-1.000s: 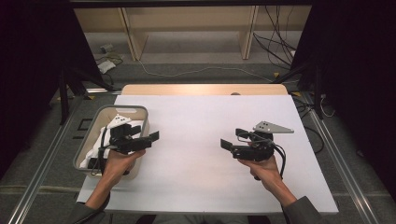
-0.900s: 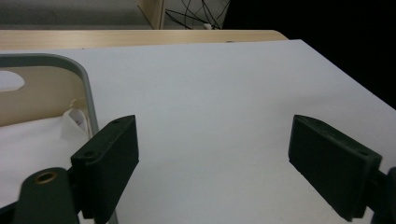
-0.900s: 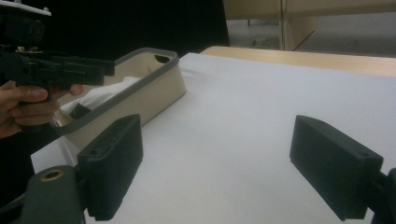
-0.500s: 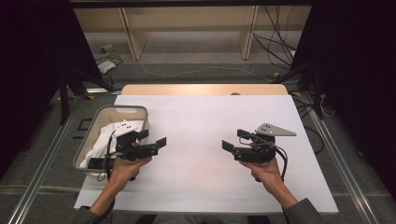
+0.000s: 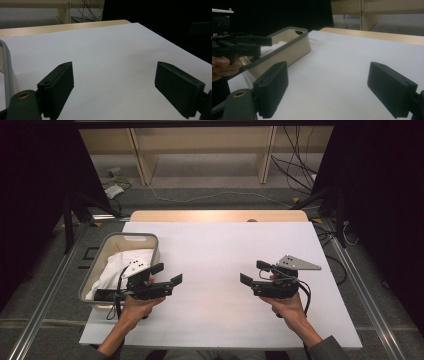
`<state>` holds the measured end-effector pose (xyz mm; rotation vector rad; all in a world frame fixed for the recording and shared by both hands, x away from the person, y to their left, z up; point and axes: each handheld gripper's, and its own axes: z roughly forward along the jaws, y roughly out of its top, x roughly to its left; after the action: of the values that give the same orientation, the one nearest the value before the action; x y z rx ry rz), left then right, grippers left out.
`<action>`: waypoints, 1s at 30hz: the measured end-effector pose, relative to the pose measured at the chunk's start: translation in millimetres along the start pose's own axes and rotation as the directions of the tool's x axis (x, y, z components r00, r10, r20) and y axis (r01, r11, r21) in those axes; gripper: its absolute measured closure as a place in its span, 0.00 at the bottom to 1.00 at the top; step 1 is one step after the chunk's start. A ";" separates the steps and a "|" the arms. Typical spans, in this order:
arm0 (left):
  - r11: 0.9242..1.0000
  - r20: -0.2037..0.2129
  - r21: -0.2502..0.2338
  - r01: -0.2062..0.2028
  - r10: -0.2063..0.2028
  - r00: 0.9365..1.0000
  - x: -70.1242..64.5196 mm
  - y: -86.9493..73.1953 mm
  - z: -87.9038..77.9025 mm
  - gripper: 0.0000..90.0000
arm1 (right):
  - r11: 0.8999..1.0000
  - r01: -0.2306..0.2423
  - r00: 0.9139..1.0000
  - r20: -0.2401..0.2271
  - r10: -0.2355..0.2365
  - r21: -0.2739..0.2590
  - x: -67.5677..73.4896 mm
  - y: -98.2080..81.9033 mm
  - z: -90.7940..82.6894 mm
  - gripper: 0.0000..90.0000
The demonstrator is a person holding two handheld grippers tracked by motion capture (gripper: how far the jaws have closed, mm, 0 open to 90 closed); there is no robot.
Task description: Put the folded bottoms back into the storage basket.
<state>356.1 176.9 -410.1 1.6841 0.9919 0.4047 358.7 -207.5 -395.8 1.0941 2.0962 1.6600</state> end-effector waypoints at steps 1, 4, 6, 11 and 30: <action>1.000 0.003 -0.002 -0.001 0.001 1.000 -1.3 -0.6 -0.2 0.17 | 1.000 0.001 1.000 0.000 -0.001 -0.003 0.2 -0.4 -0.7 0.20; 1.000 0.014 -0.007 -0.013 0.013 1.000 -4.5 -2.1 -1.6 0.17 | 1.000 0.005 1.000 -0.001 -0.005 -0.007 1.1 -1.5 -2.7 0.20; 1.000 0.016 -0.007 -0.018 0.018 1.000 -6.3 -3.6 -2.3 0.17 | 1.000 0.005 1.000 0.001 -0.005 -0.009 1.7 -2.2 -4.0 0.20; 0.999 0.030 0.005 -0.036 0.035 0.999 -10.6 -8.6 -4.7 0.17 | 1.000 0.010 1.000 -0.001 -0.010 -0.017 3.8 -5.9 -6.3 0.20; 0.996 0.093 0.065 -0.064 0.058 0.994 -20.4 -25.5 -15.1 0.17 | 0.999 0.016 1.000 -0.006 -0.016 -0.047 7.7 -21.4 -28.9 0.18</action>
<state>323.1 172.1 -423.7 1.7813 0.8983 0.3345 327.4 -224.7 -404.2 1.0565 2.0536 1.6985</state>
